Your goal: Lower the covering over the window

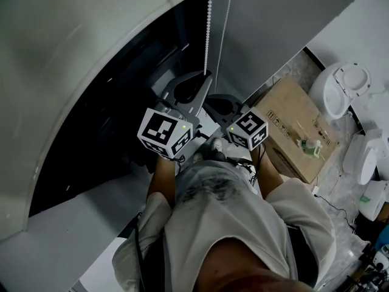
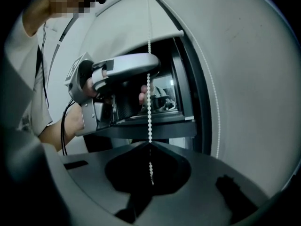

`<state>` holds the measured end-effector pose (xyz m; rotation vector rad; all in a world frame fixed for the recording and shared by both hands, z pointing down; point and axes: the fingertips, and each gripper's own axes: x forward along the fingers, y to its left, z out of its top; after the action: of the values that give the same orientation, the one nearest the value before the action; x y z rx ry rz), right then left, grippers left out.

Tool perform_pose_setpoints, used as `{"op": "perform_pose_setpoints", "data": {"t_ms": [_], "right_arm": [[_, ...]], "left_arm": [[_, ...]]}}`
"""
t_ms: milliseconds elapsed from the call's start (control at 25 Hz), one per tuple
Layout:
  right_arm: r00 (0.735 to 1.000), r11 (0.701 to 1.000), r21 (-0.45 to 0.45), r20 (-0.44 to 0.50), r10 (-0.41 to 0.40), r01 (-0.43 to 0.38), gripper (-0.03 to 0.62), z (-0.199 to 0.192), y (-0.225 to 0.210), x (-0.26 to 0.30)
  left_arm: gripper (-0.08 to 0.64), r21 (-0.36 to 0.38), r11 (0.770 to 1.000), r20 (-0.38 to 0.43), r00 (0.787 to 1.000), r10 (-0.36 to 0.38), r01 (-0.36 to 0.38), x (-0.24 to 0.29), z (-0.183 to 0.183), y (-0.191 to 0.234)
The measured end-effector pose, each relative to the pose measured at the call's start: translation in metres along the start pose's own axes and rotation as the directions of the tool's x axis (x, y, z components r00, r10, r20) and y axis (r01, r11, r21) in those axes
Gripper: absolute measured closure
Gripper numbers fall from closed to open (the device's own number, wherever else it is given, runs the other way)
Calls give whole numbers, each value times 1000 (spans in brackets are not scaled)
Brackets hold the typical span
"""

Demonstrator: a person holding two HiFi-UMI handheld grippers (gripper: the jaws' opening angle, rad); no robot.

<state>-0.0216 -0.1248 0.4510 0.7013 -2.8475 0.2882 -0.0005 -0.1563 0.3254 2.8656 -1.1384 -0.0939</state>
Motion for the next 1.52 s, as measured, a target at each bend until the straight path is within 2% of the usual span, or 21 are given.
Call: {"op": "perform_pose_setpoints", "data": {"t_ms": [520, 720, 880, 1000, 1200, 1360, 1520], "right_arm": [[994, 999, 38, -113, -6, 11, 574, -48, 3, 9], [991, 999, -10, -127, -38, 37, 573, -45, 0, 0], [999, 999, -44, -44, -21, 20, 572, -17, 4, -15], [999, 998, -55, 46, 12, -9, 501, 17, 9, -29], [983, 994, -100, 183, -15, 34, 499, 85, 5, -44], [972, 983, -170, 236, -24, 65, 499, 123, 1, -44], [956, 979, -192, 292, -9, 67, 499, 155, -1, -43]], "left_arm": [[541, -69, 998, -87, 996, -1, -5, -8, -50, -3], [541, -69, 998, -84, 996, -4, -2, -9, -49, -7], [541, -68, 998, -84, 996, 4, -10, -10, -50, -3], [541, -66, 998, -82, 997, 11, -17, -12, -50, 1], [541, -63, 998, -85, 996, 15, -20, -12, -49, 3], [541, -64, 998, -83, 996, 11, -17, -12, -50, 3], [541, -66, 998, -84, 996, 8, -14, -11, -50, 2]]}}
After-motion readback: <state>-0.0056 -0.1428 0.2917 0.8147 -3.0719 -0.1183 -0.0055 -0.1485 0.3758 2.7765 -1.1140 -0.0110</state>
